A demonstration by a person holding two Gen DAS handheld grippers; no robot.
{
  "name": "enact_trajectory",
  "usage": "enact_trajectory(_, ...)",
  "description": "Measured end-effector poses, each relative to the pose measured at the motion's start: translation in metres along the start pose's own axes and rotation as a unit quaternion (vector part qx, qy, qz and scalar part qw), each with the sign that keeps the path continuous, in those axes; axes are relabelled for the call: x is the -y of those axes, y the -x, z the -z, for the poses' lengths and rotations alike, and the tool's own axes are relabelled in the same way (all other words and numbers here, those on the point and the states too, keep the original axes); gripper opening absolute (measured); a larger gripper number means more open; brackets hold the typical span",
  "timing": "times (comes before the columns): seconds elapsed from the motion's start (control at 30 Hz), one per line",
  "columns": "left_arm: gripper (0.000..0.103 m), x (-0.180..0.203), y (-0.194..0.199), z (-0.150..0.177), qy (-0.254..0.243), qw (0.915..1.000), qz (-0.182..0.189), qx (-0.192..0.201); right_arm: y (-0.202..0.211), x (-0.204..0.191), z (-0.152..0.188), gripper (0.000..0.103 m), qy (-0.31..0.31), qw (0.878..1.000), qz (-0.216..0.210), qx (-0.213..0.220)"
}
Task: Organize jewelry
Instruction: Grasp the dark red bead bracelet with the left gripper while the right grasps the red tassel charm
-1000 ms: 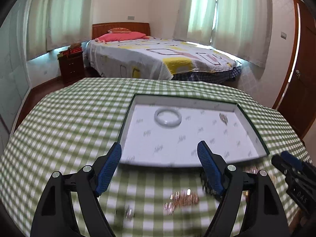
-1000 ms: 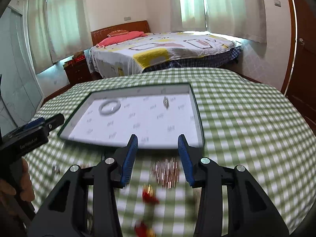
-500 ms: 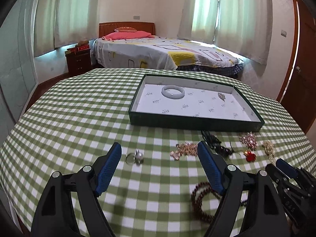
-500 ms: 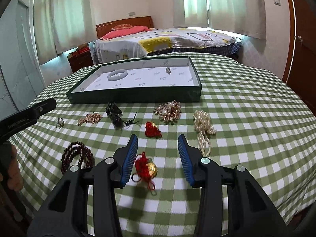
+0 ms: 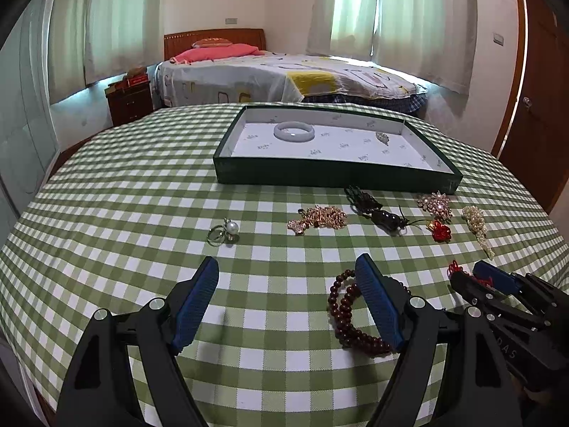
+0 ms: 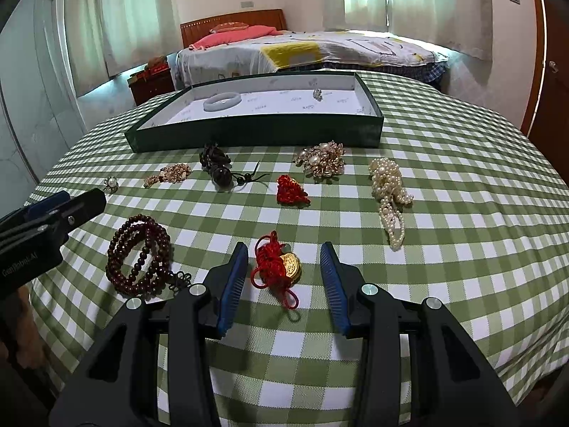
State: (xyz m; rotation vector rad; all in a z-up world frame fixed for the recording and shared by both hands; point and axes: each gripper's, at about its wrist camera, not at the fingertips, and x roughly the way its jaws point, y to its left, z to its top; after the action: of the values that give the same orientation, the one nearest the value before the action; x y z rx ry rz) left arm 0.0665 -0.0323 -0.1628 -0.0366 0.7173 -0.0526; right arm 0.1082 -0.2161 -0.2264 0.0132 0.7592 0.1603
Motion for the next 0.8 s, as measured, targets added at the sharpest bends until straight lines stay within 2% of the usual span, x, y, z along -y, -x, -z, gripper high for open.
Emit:
enact_trajectory(0.07, 0.077, 0.0, -0.001, 0.002, 0.003, 1.0, 0.001, -0.002, 0.0, -0.001, 0.001, 0.038, 0.007, 1.0, 0.007, 0.0)
enact_trajectory(0.13, 0.077, 0.002, -0.001, 0.004, 0.004, 1.0, 0.006, -0.002, 0.0, 0.0, 0.001, 0.023, 0.009, 1.0, 0.009, 0.0)
enact_trajectory(0.53, 0.081, 0.035, -0.001, 0.007, -0.027, 0.998, 0.054, 0.018, 0.005, 0.011, 0.002, 0.021, -0.015, 1.0, 0.001, 0.008)
enact_trajectory(0.8, 0.082, 0.045, -0.015, 0.014, -0.041, 0.9977, 0.053, -0.007, 0.005, 0.013, 0.002, 0.021, -0.017, 1.0, 0.0, 0.008)
